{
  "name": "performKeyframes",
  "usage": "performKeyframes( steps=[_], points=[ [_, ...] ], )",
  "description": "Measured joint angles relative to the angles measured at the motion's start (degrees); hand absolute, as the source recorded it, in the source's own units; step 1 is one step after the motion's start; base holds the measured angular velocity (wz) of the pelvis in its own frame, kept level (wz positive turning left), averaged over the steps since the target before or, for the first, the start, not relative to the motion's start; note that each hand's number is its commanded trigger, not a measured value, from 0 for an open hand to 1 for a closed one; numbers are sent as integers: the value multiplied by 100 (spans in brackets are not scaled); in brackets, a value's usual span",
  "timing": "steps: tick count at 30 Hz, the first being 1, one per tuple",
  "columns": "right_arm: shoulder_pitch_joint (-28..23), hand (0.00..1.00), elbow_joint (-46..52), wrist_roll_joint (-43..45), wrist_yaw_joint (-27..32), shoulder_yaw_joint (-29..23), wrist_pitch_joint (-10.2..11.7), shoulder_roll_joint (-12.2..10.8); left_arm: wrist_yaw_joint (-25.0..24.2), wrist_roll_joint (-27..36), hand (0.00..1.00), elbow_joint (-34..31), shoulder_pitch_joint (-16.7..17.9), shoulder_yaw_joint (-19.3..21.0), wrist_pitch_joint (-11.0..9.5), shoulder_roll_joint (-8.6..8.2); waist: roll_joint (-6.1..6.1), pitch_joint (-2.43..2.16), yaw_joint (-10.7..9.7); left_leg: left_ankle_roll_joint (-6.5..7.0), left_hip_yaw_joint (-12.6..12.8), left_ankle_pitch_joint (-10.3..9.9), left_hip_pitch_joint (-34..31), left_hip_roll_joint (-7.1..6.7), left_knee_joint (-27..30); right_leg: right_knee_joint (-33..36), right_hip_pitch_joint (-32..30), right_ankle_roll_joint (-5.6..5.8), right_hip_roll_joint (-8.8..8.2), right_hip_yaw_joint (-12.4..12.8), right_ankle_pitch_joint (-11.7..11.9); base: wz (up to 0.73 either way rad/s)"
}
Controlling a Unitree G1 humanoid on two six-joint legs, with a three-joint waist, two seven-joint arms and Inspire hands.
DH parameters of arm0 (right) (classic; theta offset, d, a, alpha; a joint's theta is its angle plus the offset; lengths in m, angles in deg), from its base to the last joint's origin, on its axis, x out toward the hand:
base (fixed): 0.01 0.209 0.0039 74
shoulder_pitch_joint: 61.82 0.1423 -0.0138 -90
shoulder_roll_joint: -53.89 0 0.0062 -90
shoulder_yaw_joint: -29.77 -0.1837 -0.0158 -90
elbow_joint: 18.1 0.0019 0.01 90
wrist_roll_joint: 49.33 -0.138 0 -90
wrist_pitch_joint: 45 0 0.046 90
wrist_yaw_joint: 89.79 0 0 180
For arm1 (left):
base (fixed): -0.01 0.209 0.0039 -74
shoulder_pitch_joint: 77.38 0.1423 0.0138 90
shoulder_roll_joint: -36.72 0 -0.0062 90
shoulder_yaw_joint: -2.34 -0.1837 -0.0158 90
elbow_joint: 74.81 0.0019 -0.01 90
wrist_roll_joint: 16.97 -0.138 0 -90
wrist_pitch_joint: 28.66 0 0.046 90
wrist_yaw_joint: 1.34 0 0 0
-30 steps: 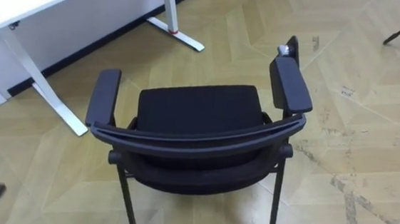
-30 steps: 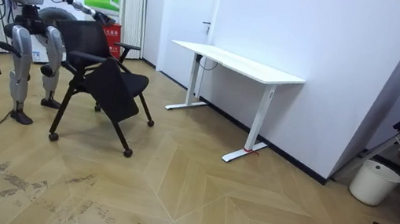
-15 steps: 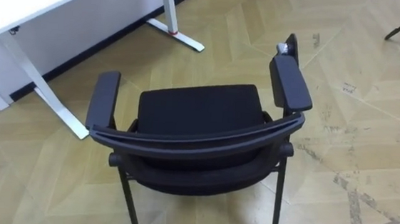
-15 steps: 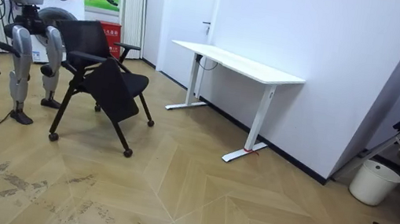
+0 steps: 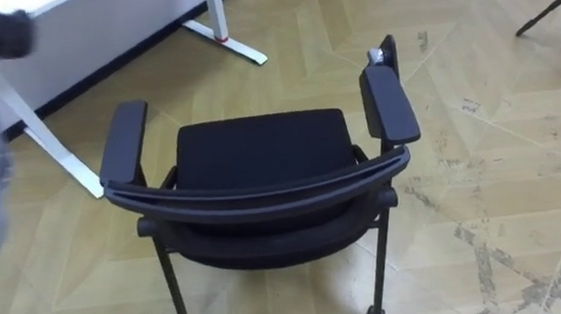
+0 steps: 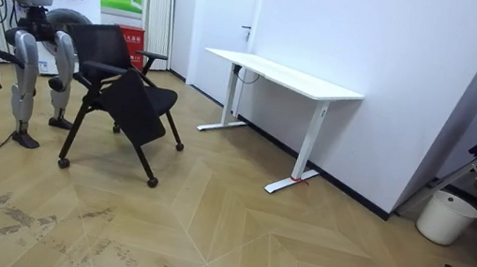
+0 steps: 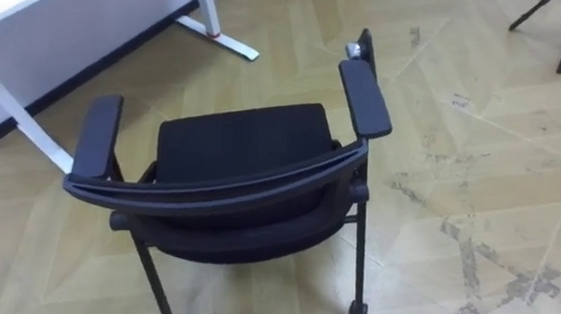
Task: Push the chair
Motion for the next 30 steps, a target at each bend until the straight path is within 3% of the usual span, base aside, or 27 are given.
performKeyframes(
  steps=[2,4,14,20,30],
  points=[
    [148,0,-61,19,-10,87,27,11,-465,-254,0,-34,0,-441,-14,0,27,8,-147,0,45,1,-42,1,0,4,-75,0,3,52,0,-12],
    [264,0,-252,30,-12,125,42,19,-758,-438,0,-36,-1,-619,-36,0,27,12,-197,1,105,1,-25,2,1,5,-92,-1,4,127,1,-19],
    [374,0,-423,20,36,156,123,73,-1724,-447,0,-155,-5,-692,13,158,2,29,-270,1,144,1,-12,3,-11,22,-126,-1,4,179,1,-4],
    [422,0,-452,29,158,251,159,73,-2028,-340,0,-242,-17,-692,16,160,8,27,-280,1,140,1,-25,3,-14,15,-137,-1,4,178,1,0],
    [416,0,-456,21,271,250,172,75,-2102,-197,0,-244,-24,-706,21,157,10,27,-297,1,140,1,-30,1,-11,19,-157,-1,4,179,1,0]
  ],
)
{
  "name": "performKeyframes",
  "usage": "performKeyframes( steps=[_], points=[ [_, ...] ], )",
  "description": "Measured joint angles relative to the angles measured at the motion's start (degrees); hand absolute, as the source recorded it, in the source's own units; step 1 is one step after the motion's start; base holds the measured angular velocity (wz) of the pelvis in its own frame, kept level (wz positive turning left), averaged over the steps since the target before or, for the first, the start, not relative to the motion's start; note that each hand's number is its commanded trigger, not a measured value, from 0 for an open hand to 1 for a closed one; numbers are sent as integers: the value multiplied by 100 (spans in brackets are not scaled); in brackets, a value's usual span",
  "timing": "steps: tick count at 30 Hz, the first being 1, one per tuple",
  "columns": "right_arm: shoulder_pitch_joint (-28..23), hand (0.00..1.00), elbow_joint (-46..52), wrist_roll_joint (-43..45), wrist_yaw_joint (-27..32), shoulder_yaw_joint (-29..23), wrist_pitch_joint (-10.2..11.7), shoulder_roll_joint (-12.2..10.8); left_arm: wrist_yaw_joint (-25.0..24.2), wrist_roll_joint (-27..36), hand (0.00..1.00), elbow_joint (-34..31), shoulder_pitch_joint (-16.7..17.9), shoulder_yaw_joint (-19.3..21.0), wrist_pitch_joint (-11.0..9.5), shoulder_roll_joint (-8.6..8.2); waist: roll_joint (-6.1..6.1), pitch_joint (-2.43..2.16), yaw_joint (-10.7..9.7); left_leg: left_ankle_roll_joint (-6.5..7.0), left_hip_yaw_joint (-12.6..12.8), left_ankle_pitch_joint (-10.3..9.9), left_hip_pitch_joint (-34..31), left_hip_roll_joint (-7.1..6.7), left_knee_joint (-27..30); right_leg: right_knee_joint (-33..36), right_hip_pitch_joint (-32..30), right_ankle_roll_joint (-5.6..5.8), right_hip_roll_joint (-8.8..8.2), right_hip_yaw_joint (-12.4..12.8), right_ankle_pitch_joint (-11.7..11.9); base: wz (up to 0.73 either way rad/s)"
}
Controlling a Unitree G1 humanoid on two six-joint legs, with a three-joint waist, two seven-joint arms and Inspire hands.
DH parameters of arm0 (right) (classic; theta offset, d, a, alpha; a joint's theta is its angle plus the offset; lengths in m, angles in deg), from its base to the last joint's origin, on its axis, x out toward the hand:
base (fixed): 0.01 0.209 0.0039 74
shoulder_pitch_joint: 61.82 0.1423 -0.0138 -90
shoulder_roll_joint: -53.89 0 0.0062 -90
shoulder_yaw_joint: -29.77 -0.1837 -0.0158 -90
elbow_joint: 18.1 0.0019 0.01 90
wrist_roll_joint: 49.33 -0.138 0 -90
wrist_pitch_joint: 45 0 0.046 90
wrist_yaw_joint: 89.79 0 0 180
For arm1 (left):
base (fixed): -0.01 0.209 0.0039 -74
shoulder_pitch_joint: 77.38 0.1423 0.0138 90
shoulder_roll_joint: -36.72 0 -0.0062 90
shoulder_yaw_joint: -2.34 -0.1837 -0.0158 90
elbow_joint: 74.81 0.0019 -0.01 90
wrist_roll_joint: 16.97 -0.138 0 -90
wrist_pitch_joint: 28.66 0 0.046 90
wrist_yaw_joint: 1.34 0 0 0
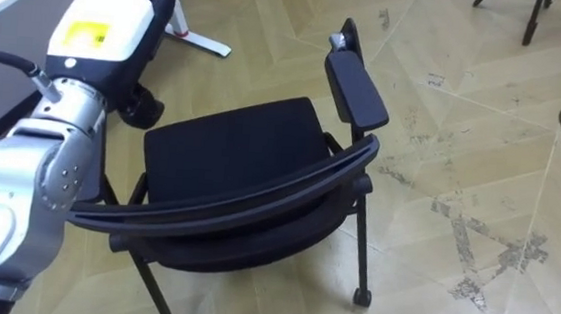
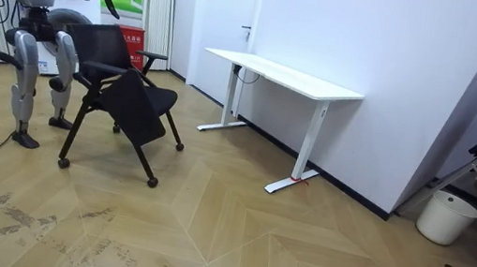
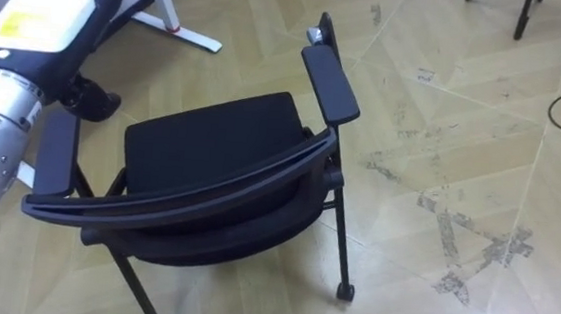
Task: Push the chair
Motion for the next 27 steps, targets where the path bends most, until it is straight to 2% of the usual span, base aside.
performKeyframes(
  steps=[6,8,11,12,14,18,20,23,25,27],
  points=[
    [0,0,10,9,-9,7,10,-1,-356,352,0,1,-53,2,26,-1,-3,2,19,0,7,0,4,2,1,2,14,0,0,6,0,0],
    [7,0,22,-2,-32,-4,1,-1,-616,663,0,3,-89,2,138,-1,-3,2,12,0,-3,0,3,1,5,3,13,0,0,3,0,0],
    [3,0,27,148,-225,-175,-47,0,-1478,1121,0,-15,-188,3,438,4,5,-3,1,0,-8,0,-33,-1,27,-12,0,0,0,7,0,1],
    [4,0,28,196,-261,-207,-61,0,-1643,1127,0,-24,-211,3,475,17,5,-3,9,0,-8,0,-51,-1,47,-14,-6,0,0,3,0,4],
    [12,0,28,354,-320,-315,-67,2,-2285,1359,0,-159,-288,2,662,216,41,-5,13,0,-45,0,-108,1,98,-18,-20,0,0,-4,-1,4],
    [14,0,28,581,-411,-420,-67,95,-3101,1625,0,-614,-488,0,835,596,188,-28,28,0,-74,0,-132,-1,97,-16,-17,0,-7,-41,-1,6],
    [50,0,24,644,-471,-479,-67,159,-3478,1812,0,-906,-673,1,900,894,290,-48,40,0,-78,0,-113,0,89,-9,0,0,-9,-41,-1,2],
    [108,0,-7,642,-469,-480,-69,174,-3697,2000,0,-1110,-770,1,989,1037,345,-15,9,0,-142,0,-42,-1,78,-8,81,0,-9,-51,-1,4],
    [112,0,-2,630,-470,-474,-72,172,-3949,2294,0,-1275,-820,1,1045,1058,386,-30,32,0,-152,0,-33,-1,78,-7,97,0,-11,-89,-1,6],
    [121,0,-2,628,-473,-439,-92,172,-4127,2532,0,-1409,-844,-5,1085,1120,398,-25,39,0,-150,0,-52,0,78,-11,88,0,-13,-111,-1,5]
  ],
)
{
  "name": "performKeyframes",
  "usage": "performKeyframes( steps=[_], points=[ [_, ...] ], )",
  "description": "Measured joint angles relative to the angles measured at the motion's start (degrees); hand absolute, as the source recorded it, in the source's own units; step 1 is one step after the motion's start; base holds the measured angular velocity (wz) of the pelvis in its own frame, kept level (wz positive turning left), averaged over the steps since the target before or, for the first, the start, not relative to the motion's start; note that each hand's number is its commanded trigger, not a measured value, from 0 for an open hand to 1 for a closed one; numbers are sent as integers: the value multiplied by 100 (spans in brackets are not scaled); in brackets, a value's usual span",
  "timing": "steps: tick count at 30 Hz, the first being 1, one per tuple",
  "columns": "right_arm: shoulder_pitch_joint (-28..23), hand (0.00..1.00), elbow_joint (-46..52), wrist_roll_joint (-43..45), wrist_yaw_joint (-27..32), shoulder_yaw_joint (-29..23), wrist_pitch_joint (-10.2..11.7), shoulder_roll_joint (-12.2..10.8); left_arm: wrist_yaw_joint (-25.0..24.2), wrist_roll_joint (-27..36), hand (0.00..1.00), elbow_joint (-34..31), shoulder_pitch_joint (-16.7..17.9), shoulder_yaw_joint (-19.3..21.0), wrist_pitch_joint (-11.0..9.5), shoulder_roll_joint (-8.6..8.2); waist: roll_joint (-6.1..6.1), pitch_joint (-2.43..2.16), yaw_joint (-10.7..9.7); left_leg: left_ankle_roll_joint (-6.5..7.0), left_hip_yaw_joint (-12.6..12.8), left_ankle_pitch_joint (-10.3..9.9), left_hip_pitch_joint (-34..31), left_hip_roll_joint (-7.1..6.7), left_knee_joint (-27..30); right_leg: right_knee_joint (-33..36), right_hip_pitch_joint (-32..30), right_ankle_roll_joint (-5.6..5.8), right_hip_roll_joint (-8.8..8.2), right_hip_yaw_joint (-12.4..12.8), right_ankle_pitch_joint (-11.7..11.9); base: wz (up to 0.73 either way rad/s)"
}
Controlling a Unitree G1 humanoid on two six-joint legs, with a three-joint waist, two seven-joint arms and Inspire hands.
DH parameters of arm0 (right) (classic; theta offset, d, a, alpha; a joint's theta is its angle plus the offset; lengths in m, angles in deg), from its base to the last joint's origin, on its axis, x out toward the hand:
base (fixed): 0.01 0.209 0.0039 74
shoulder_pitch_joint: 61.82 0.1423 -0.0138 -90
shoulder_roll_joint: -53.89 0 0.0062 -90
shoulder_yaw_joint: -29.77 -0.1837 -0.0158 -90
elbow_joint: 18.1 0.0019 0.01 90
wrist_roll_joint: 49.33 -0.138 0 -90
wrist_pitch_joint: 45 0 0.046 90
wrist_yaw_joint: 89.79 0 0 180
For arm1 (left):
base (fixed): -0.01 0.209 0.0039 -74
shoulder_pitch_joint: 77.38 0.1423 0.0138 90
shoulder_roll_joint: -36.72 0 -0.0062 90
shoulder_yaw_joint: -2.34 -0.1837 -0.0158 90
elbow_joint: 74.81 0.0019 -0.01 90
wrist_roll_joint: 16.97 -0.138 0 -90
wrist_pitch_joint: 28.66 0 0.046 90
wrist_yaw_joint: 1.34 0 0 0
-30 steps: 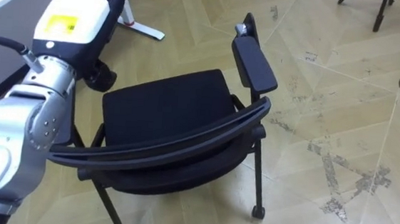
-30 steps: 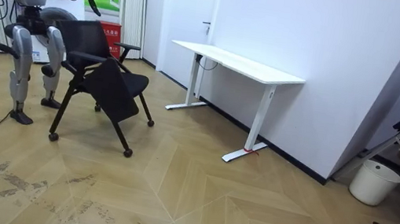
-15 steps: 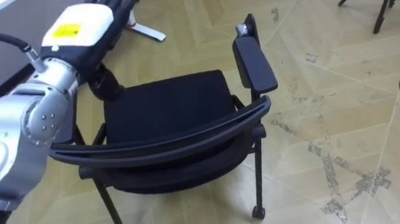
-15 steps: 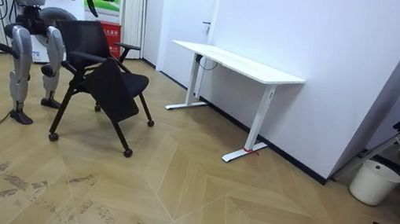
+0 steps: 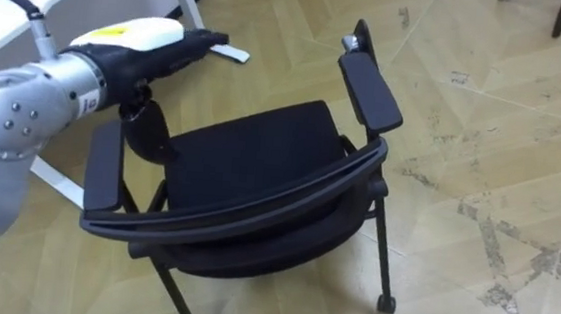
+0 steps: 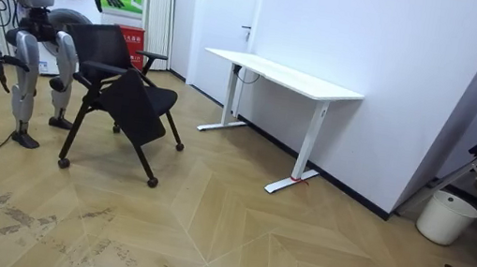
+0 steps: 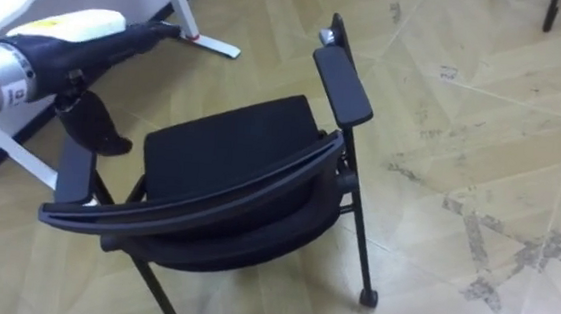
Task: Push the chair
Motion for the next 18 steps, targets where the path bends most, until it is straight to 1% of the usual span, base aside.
performKeyframes(
  steps=[2,5,7,12,18],
  points=[
    [-2,0,0,1,-3,4,-98,12,-202,175,0,-166,-11,-6,52,42,-12,8,8,0,5,0,-7,-1,0,-1,-1,0,-4,-5,0,2],
    [-14,0,7,-2,-8,69,-103,12,-348,381,0,-227,-12,-8,106,107,-28,20,29,0,9,0,-8,-13,0,-6,-5,-1,-13,0,-8,0],
    [-45,0,15,-2,-9,100,-106,12,-493,588,0,-276,-12,-9,158,201,-32,23,54,0,9,0,-5,-15,2,0,-5,0,-14,-1,-10,0],
    [-114,0,16,-8,-10,101,-114,29,-853,608,0,-359,-12,-9,259,230,-35,24,142,0,-8,0,2,-13,17,10,9,-1,-14,-28,-10,4],
    [-108,0,16,3,-4,103,-142,33,-1224,617,0,-430,-12,-9,364,374,-44,29,137,0,-55,0,-31,-13,16,9,23,-1,-17,-74,-9,3]
  ],
)
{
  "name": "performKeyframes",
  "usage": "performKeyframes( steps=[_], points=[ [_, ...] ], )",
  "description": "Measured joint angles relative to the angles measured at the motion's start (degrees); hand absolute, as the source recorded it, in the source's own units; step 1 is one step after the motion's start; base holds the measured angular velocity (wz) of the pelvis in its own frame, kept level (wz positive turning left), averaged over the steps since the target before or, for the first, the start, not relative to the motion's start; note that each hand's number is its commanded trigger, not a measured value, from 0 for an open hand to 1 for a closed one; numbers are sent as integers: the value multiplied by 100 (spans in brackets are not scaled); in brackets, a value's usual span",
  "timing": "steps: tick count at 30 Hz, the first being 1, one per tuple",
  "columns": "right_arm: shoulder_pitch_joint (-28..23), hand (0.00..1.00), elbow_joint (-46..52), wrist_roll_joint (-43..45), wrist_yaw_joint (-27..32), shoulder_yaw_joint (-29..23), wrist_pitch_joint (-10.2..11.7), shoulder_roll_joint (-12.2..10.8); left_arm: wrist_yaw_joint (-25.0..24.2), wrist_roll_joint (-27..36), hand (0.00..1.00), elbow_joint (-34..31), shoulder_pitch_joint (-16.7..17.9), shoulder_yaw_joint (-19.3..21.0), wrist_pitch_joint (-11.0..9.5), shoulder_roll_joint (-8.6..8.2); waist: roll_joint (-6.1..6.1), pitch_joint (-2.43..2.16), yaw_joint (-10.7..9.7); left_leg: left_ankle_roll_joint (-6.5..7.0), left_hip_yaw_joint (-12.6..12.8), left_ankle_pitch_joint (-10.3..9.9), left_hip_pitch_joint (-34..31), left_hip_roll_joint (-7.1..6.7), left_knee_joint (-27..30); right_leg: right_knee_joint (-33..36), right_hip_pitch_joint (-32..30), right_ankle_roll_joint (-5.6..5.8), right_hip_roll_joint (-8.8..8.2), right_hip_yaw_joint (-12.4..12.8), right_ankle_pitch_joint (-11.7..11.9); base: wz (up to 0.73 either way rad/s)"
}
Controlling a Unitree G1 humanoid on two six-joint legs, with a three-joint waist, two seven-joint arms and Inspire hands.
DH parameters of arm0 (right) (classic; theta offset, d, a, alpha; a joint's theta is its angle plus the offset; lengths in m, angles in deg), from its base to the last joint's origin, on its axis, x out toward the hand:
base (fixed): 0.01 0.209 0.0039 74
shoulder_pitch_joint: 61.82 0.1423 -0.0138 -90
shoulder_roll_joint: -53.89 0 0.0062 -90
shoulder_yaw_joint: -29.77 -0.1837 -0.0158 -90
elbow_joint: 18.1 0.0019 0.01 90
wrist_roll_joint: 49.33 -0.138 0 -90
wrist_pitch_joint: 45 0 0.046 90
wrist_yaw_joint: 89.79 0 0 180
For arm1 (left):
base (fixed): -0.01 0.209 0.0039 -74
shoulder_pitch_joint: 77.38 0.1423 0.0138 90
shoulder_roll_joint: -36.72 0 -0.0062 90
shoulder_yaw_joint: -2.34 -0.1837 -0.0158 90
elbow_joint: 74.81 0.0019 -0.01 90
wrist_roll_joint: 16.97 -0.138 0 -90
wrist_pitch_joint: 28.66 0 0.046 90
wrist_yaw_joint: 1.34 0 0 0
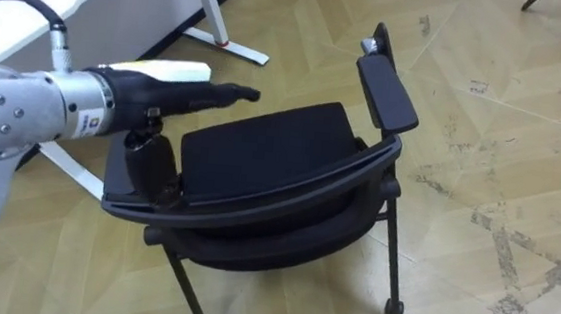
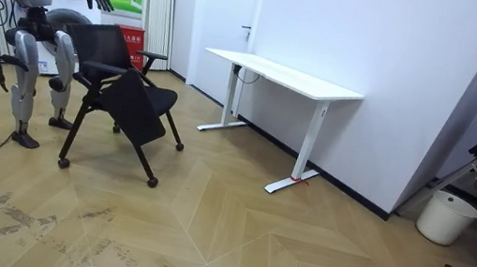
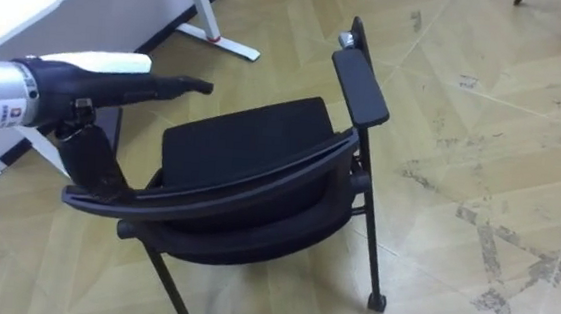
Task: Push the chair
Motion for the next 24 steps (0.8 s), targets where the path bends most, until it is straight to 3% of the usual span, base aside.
performKeyframes(
  steps=[6,11,24],
  points=[
    [5,0,33,-14,27,117,-31,0,-204,124,0,21,0,-93,3,46,-21,16,-41,0,-66,0,22,-1,-2,-7,64,0,-2,-60,0,4],
    [103,0,-20,-138,96,279,-46,11,-206,502,0,31,18,-565,13,56,-81,60,-55,0,-87,0,40,-3,-7,-17,90,-5,-2,-76,-6,2],
    [-9,0,-17,-230,53,209,-10,14,-198,619,0,294,129,-563,-23,49,-100,65,-45,0,-87,0,34,-3,7,-13,79,-8,1,-71,-10,0]
  ],
)
